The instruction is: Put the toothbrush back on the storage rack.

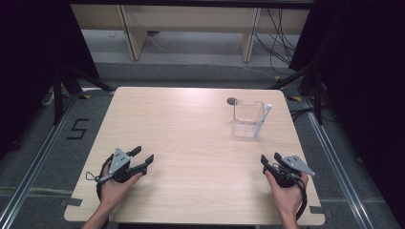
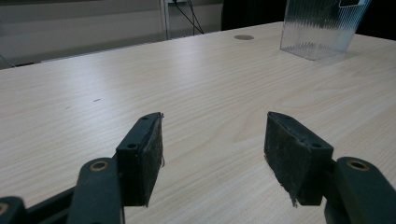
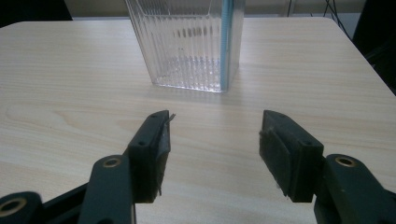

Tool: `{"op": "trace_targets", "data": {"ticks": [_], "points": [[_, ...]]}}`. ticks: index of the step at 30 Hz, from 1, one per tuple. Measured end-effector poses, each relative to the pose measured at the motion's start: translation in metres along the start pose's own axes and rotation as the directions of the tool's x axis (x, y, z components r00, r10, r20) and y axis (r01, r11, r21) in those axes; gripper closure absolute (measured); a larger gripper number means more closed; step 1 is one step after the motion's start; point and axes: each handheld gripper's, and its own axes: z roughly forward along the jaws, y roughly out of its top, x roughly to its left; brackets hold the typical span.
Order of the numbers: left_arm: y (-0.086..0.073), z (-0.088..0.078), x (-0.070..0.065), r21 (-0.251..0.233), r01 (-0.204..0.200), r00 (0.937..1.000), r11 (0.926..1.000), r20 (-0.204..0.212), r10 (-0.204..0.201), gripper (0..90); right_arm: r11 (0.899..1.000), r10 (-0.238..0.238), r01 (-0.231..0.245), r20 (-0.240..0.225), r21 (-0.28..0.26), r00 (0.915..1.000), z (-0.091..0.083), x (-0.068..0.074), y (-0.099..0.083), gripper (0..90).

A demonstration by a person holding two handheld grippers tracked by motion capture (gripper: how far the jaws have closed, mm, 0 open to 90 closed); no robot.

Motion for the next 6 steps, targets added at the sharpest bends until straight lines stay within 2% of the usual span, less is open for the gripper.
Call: {"op": "trace_targets", "data": {"ticks": [1,2,3,6], "points": [[0.0000,0.0000,0.0000,-0.001,0.000,1.0000,1.0000,0.000,0.000,36.9,1.000,-0.010,0.010,0.004,-0.006,0.9999,0.0000,-0.0004,-0.0001,43.8],[0.0000,-0.0001,0.0000,0.000,0.001,1.0000,1.0000,0.000,-0.001,36.9,1.000,0.013,-0.013,0.004,0.007,0.9999,-0.0021,0.0015,-0.0002,43.8],[0.0000,0.0000,0.0001,0.001,0.001,1.0000,1.0000,0.001,-0.001,36.9,1.000,-0.004,0.004,0.018,-0.011,0.9998,-0.0016,0.0011,-0.0007,43.8],[0.0000,0.0001,0.0003,0.000,0.004,1.0000,1.0000,0.001,-0.004,36.9,1.000,-0.008,0.008,-0.006,-0.016,0.9999,-0.0022,0.0019,-0.0010,43.7]]}}
